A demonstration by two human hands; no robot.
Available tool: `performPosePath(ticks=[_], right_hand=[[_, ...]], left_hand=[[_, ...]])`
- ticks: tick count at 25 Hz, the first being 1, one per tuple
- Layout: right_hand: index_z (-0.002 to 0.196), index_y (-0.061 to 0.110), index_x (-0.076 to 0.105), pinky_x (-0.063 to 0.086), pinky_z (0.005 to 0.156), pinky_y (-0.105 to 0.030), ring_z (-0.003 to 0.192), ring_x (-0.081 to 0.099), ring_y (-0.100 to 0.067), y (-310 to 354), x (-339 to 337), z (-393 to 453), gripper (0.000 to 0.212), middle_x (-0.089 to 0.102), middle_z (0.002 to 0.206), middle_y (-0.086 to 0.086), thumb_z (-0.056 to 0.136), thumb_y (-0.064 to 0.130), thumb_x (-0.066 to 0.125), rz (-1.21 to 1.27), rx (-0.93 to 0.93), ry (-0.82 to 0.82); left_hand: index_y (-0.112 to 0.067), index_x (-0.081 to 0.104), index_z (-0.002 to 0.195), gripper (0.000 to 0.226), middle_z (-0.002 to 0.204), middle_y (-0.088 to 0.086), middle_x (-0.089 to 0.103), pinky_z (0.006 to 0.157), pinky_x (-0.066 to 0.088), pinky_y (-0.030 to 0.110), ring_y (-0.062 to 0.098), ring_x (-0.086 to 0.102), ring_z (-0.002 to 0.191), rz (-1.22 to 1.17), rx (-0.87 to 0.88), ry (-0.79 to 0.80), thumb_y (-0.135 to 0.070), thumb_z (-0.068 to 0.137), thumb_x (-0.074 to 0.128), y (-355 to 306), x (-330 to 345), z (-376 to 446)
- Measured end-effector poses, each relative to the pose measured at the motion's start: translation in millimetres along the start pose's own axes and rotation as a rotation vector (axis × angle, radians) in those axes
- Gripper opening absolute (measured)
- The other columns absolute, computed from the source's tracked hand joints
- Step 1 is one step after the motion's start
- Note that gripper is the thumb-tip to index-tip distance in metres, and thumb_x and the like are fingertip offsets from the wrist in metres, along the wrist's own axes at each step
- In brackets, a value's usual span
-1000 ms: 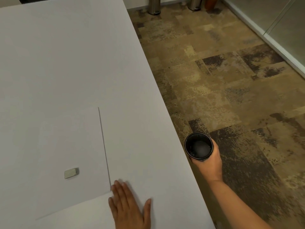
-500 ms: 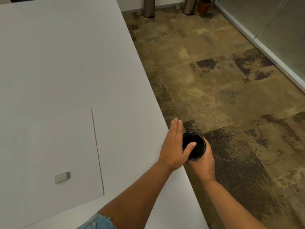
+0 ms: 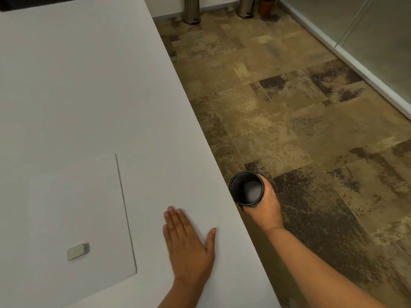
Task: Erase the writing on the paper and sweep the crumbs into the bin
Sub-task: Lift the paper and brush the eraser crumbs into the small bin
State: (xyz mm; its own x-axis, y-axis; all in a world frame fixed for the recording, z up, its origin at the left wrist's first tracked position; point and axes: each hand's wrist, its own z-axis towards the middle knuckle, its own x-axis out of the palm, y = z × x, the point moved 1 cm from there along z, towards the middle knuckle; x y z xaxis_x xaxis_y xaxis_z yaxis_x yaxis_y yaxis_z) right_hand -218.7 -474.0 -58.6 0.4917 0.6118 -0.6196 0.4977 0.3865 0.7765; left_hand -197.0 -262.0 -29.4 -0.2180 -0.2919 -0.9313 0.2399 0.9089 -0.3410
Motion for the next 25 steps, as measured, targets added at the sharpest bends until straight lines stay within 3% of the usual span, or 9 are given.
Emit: performPosePath(ticks=[2, 5, 7, 9, 12, 16, 19, 22, 25], right_hand=[[0.131, 0.026, 0.036, 0.037, 0.1, -0.031, 0.125, 0.042, -0.017, 3, 2, 5, 0.087, 0.048, 0.134, 0.0, 0.058, 0.029, 0.083, -0.036, -0.023, 0.02], [0.132, 0.026, 0.034, 0.037, 0.103, -0.037, 0.126, 0.041, -0.019, 2, 3, 10, 0.088, 0.046, 0.137, -0.001, 0.059, 0.024, 0.083, -0.064, 0.014, 0.037], [0.131, 0.029, 0.036, 0.038, 0.105, -0.038, 0.126, 0.043, -0.02, -1, 5, 11, 0.071, 0.047, 0.136, -0.003, 0.072, 0.018, 0.073, -0.027, 0.011, 0.037], [0.126, 0.039, 0.04, 0.039, 0.104, -0.038, 0.124, 0.046, -0.016, 0, 4, 11, 0.04, 0.049, 0.132, 0.002, 0.09, 0.026, 0.05, 0.116, 0.038, 0.051], [0.131, 0.032, 0.036, 0.039, 0.105, -0.042, 0.123, 0.045, -0.013, -1, 3, 13, 0.05, 0.047, 0.136, 0.001, 0.084, 0.048, 0.037, 0.118, 0.019, 0.045], [0.129, 0.032, 0.033, 0.039, 0.099, -0.033, 0.123, 0.044, -0.015, 2, 1, 15, 0.081, 0.048, 0.134, 0.002, 0.058, 0.051, 0.067, -0.013, 0.009, 0.034], [0.131, 0.032, 0.031, 0.036, 0.097, -0.03, 0.124, 0.04, -0.014, -2, 5, 16, 0.091, 0.046, 0.135, 0.003, 0.054, 0.038, 0.08, -0.071, -0.002, 0.052], [0.128, 0.043, 0.032, 0.034, 0.1, -0.029, 0.124, 0.043, -0.014, -5, 7, 20, 0.058, 0.046, 0.135, 0.004, 0.081, 0.024, 0.061, -0.028, 0.03, 0.036], [0.115, 0.049, 0.041, 0.034, 0.1, -0.023, 0.111, 0.048, 0.007, -12, 13, 15, 0.038, 0.046, 0.138, 0.002, 0.098, 0.017, 0.03, -0.018, 0.031, 0.021]], left_hand=[[0.003, 0.004, 0.143, 0.093, 0.153, 0.023, 0.004, 0.117, -0.006, 0.038, 0.033, -0.004, 0.142, 0.036, 0.046, 0.012, -0.068, 0.083, 0.008, -20, 5, 14], [-0.004, -0.012, 0.143, 0.093, 0.153, 0.017, -0.016, 0.115, -0.014, 0.039, 0.029, -0.02, 0.141, 0.006, 0.142, 0.099, -0.071, 0.083, 0.011, -56, 14, 38], [-0.006, -0.013, 0.145, 0.092, 0.152, 0.012, -0.02, 0.115, -0.016, 0.036, 0.026, -0.022, 0.141, -0.054, 0.31, 0.157, -0.069, 0.085, 0.017, -83, 19, 54], [-0.01, -0.007, 0.147, 0.085, 0.156, 0.006, -0.012, 0.117, -0.008, 0.033, 0.017, -0.014, 0.144, -0.206, 0.51, 0.25, -0.061, 0.089, 0.029, -109, 18, 66], [-0.015, 0.001, 0.148, 0.072, 0.156, -0.004, -0.007, 0.118, -0.003, 0.027, 0.006, -0.015, 0.142, -0.377, 0.642, 0.197, -0.049, 0.093, 0.032, -118, 7, 72], [-0.012, -0.001, 0.147, 0.071, 0.156, 0.007, -0.003, 0.117, -0.01, 0.03, 0.018, -0.012, 0.144, -0.266, 0.368, -0.106, -0.051, 0.093, 0.025, -77, 6, 63], [-0.008, -0.016, 0.142, 0.082, 0.154, 0.017, -0.013, 0.115, -0.014, 0.04, 0.029, -0.022, 0.14, -0.006, 0.041, -0.001, -0.062, 0.088, 0.014, -64, 15, 59], [-0.007, -0.014, 0.144, 0.083, 0.151, 0.013, -0.021, 0.113, -0.019, 0.04, 0.027, -0.024, 0.14, -0.022, 0.295, 0.16, -0.062, 0.089, 0.014, -89, 22, 62], [-0.01, -0.009, 0.146, 0.076, 0.153, 0.003, -0.019, 0.117, -0.009, 0.034, 0.014, -0.021, 0.142, -0.239, 0.632, 0.265, -0.052, 0.093, 0.026, -114, 16, 63]])
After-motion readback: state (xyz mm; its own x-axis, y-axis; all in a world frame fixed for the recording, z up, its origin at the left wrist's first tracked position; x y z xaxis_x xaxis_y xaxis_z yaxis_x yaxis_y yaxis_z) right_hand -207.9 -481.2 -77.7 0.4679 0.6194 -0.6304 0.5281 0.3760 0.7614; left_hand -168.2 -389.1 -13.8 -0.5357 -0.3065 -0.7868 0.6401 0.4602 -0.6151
